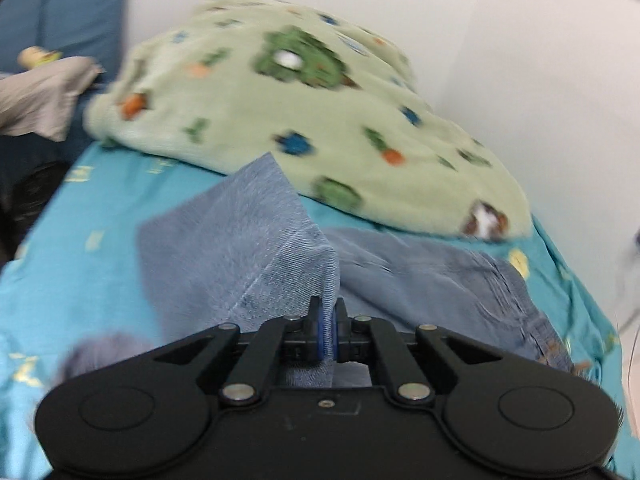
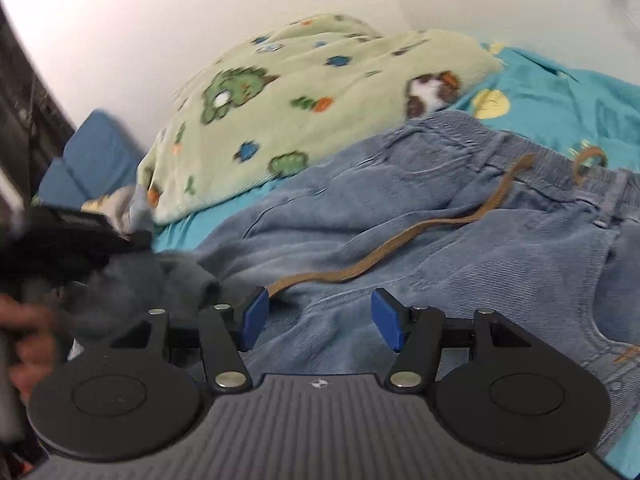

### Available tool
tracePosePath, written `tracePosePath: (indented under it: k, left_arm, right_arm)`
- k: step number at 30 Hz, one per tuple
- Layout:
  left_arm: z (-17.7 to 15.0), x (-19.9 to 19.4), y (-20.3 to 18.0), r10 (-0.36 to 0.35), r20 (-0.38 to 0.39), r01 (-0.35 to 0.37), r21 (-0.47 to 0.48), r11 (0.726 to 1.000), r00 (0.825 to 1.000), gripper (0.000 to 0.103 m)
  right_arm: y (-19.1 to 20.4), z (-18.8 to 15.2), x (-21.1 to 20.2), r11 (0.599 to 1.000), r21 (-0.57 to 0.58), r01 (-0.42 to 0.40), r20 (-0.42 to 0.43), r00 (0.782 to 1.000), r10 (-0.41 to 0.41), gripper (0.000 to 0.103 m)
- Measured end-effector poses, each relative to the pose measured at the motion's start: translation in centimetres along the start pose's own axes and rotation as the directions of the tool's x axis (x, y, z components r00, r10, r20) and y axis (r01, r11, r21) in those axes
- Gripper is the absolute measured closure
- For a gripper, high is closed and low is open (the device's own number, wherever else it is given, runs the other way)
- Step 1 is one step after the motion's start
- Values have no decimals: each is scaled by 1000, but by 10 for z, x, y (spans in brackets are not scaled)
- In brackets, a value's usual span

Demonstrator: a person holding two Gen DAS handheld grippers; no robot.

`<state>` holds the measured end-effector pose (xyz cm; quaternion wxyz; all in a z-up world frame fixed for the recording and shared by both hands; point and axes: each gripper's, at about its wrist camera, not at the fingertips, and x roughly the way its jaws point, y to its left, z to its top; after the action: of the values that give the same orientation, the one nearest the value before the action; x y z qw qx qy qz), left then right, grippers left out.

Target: Fold clothes

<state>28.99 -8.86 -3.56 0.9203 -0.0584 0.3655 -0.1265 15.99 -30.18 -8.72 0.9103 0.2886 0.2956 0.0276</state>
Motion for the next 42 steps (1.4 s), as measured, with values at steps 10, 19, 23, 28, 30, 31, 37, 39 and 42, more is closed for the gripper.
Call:
tracePosePath:
  k: [10,19,23,28,30,31,37,39,42]
  left_arm:
    - [-39,34,-19,-65,19,63,66,996,998,87]
    - [-41,-50,10,-195,109,195,14,981,975,48]
    - [-46,-85,58,-179,183,204,-129,970,967,45]
    - [-60,-81,90,-127,173,171,-269,948,977,45]
    - [-66,-80,103,-107,167,157,-323,933,980,45]
    - [-69,-79,109,-97,164,150,-350,925,982,45]
    - [-76,-78,123,-123,190,199,-457,867,974,41]
    - [-78,-76,133,-105,200,197,-526,828,974,41]
    - [-82,-80,146,-130,237,253,-622,741,963,41]
  right_arm:
    - [-54,11,-17,966,254,41,61,996,-59,38]
    - [-66,4,-9,949,307,67,25,997,-78,38]
    - [-66,3,-7,949,306,72,15,997,-80,38]
    - [-57,-2,-1,962,260,84,-10,996,-84,38]
    - [-55,-5,2,965,245,95,-21,995,-93,39]
    - [-54,-6,3,966,240,100,-26,995,-97,38]
    - [-50,-8,12,968,224,109,-48,994,-100,38]
    - [-48,-9,13,971,216,103,-54,994,-94,38]
    - [-47,-11,14,974,207,95,-61,995,-84,38]
